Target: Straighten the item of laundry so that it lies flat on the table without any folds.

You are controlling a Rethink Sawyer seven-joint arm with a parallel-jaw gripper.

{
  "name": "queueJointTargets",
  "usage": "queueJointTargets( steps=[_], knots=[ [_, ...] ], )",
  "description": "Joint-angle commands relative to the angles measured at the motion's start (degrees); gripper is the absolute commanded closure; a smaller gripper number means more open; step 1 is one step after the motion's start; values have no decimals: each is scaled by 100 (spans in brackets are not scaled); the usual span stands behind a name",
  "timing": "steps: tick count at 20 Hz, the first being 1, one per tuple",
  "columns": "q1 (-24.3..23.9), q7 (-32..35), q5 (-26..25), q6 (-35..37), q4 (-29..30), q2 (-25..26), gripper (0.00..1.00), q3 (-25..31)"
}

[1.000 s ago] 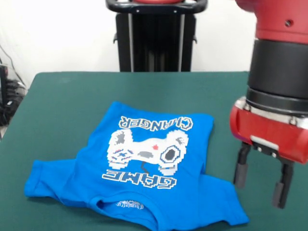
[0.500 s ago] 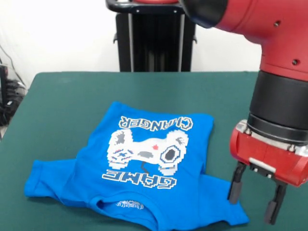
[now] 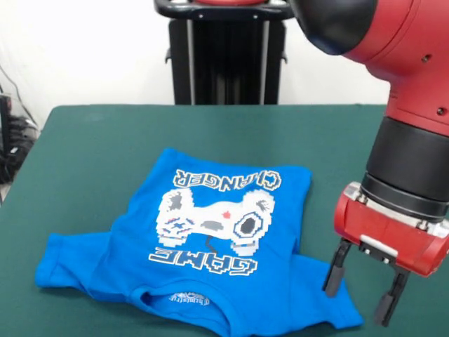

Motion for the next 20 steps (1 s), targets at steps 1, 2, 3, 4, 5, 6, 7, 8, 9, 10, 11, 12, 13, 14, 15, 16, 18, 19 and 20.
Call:
queueJointTargets(
  steps=[1,2,3,4,5,6,7,8,9,10,11,12,13,14,15,16,18,19,20],
  knots=[
    [-84,27,291,-180,1041,-28,0,692],
    [-109,46,356,-208,1149,-44,0,744],
    [-156,26,434,-271,1273,-51,0,838],
    [-147,88,447,-380,1346,-36,0,826],
    [-159,104,468,-463,1415,-13,0,849],
    [-160,140,490,-544,1464,19,0,862],
    [-164,149,512,-619,1509,47,0,890],
    [-141,218,530,-653,1534,66,0,871],
    [-93,323,532,-685,1551,93,0,824],
    [-78,349,540,-718,1599,97,0,824],
    [-116,292,586,-760,1689,87,0,912],
    [-223,158,684,-818,1829,72,0,1114],
    [-338,33,793,-879,1954,83,0,1335],
    [-398,-19,848,-945,2025,105,0,1460],
    [-484,-105,919,-988,2082,149,0,1631],
    [-548,-182,961,-1013,2129,169,0,1754],
    [-495,-121,923,-1019,2139,155,0,1670],
    [-496,-137,918,-949,2172,113,0,1652],
    [-496,-148,904,-882,2215,56,0,1626]
  ],
)
